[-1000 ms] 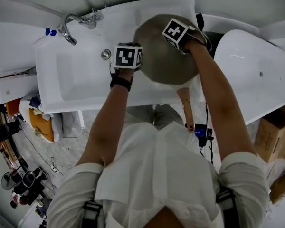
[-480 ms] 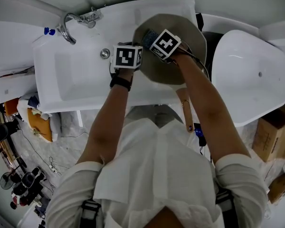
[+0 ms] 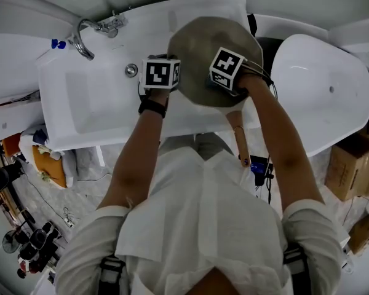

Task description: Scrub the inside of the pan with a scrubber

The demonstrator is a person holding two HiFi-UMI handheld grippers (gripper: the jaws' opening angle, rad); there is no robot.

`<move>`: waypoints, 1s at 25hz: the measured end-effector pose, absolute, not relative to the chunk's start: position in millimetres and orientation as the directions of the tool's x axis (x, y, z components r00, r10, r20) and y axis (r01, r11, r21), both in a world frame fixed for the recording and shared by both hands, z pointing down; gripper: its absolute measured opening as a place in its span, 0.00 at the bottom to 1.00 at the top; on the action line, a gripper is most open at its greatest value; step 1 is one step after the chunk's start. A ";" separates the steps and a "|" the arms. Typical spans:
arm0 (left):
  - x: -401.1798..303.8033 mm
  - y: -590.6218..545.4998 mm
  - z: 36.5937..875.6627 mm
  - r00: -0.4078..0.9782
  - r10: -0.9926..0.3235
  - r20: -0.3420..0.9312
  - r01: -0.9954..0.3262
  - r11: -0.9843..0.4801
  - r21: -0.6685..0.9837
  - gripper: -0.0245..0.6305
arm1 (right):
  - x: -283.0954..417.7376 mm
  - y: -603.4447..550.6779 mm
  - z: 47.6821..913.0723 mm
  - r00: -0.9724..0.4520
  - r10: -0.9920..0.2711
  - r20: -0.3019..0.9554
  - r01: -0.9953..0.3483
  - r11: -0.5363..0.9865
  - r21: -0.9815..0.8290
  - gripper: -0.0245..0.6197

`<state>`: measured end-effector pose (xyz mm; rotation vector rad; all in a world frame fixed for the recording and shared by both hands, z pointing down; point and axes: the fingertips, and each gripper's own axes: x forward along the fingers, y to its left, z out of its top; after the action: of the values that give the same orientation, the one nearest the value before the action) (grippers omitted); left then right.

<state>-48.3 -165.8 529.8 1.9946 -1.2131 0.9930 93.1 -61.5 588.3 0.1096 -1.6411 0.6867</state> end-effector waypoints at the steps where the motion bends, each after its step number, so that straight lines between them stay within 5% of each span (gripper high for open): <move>1: -48.2 -165.6 529.8 0.307 -0.461 0.833 -0.907 -0.408 0.108 0.11 | 102.7 -69.6 588.8 -0.175 0.284 0.943 -0.473 0.815 -0.334 0.09; 5: -47.0 -164.5 529.0 0.316 -0.458 0.831 -0.903 -0.414 0.115 0.11 | 118.4 -105.0 588.1 -0.158 0.181 0.971 -0.576 0.782 -0.239 0.09; 15: -46.4 -164.4 529.3 0.341 -0.460 0.820 -0.893 -0.432 0.129 0.11 | 69.5 -176.3 577.2 -0.381 -0.173 0.908 -0.670 0.729 -0.142 0.09; 25: -51.9 -160.1 523.4 0.364 -0.463 0.808 -0.868 -0.484 0.113 0.23 | 38.8 -80.9 580.8 -0.326 0.108 0.939 -0.425 0.871 -0.247 0.09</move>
<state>-51.9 -160.1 523.4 2.0936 -1.1489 0.9898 38.8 -80.9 580.8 0.2381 -1.8307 0.5462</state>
